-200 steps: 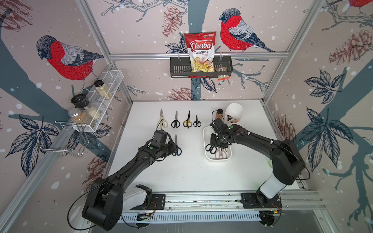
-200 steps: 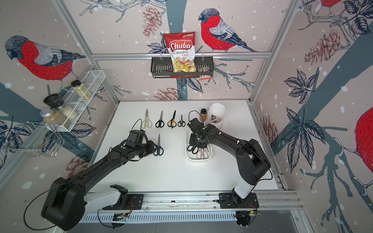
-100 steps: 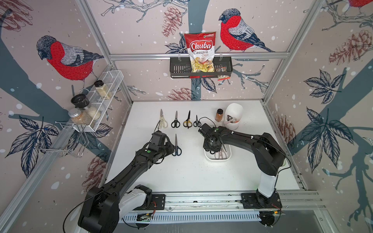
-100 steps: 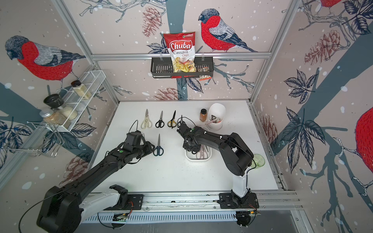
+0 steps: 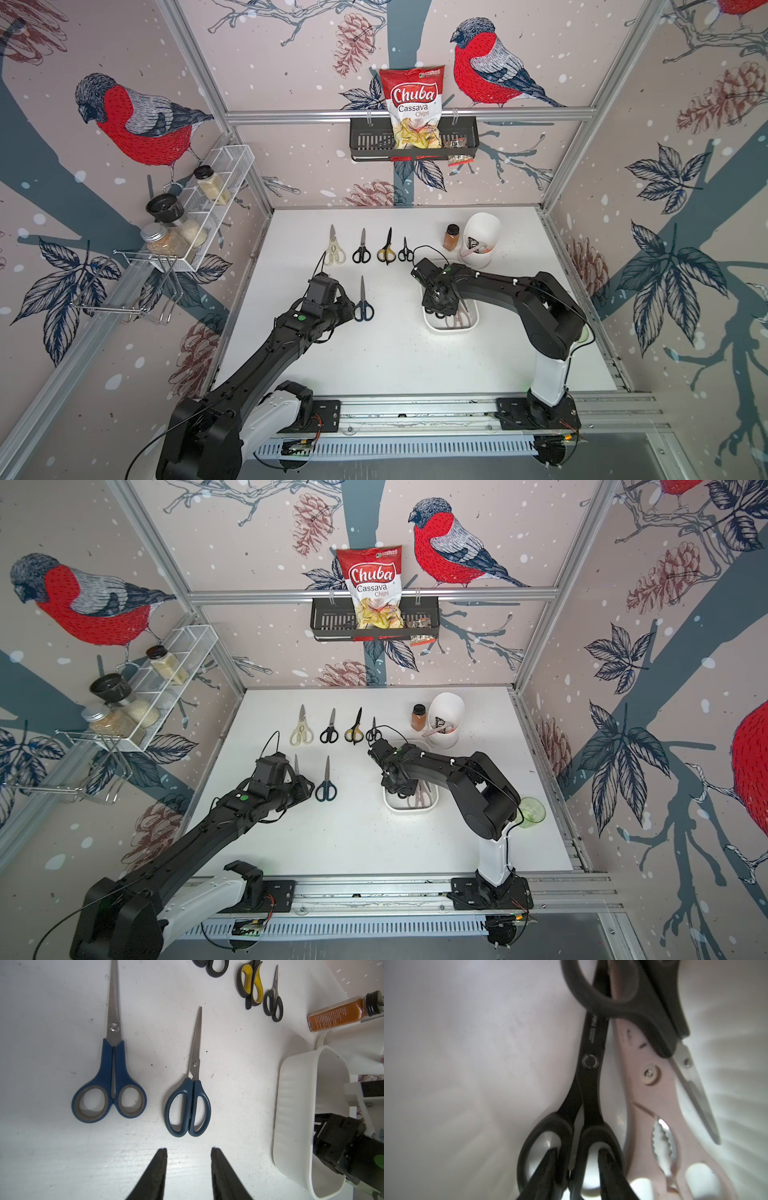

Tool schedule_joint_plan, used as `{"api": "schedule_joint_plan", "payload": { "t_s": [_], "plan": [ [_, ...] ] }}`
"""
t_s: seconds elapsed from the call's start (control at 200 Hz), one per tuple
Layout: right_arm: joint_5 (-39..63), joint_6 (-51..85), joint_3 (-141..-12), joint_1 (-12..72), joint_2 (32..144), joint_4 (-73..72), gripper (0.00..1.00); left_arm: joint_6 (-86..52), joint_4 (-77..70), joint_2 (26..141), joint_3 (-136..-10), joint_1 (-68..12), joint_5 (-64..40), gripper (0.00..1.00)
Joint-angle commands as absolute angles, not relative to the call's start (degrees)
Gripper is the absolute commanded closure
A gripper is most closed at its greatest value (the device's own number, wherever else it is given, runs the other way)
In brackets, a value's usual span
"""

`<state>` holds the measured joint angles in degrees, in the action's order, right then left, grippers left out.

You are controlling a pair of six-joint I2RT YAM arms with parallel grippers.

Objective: Take the scissors out of the storage box
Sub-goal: Pick up the scissors from the storage box.

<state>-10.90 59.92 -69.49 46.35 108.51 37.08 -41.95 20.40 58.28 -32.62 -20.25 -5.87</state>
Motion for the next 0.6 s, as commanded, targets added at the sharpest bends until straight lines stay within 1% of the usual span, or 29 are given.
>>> {"api": "schedule_joint_plan", "payload": {
  "t_s": [0.0, 0.11, 0.18, 0.29, 0.39, 0.595],
  "plan": [
    [-10.4, 60.0, -67.9, 46.0, 108.9, 36.1, 0.62, -40.9, 21.6, 58.3, -33.0, -19.9, -5.7, 0.60],
    [-10.3, 59.0, -66.6, 45.7, 108.9, 36.1, 0.64, -40.8, 21.9, 58.0, -33.0, -19.6, -5.9, 0.60],
    [-10.2, 58.2, -65.5, 45.4, 108.7, 36.0, 0.67, -40.9, 22.0, 57.8, -33.0, -19.5, -5.9, 0.60],
    [-10.3, 57.4, -64.1, 45.0, 108.2, 35.9, 0.78, -41.3, 22.0, 57.7, -33.0, -19.3, -6.1, 0.60],
    [-10.5, 56.6, -63.8, 44.7, 107.5, 36.0, 0.84, -41.7, 21.7, 57.6, -32.9, -19.2, -6.2, 0.60],
    [-11.7, 54.1, -65.3, 44.1, 105.2, 38.0, 0.90, -42.3, 21.3, 57.7, -32.9, -19.2, -6.4, 0.60]
  ]
}}
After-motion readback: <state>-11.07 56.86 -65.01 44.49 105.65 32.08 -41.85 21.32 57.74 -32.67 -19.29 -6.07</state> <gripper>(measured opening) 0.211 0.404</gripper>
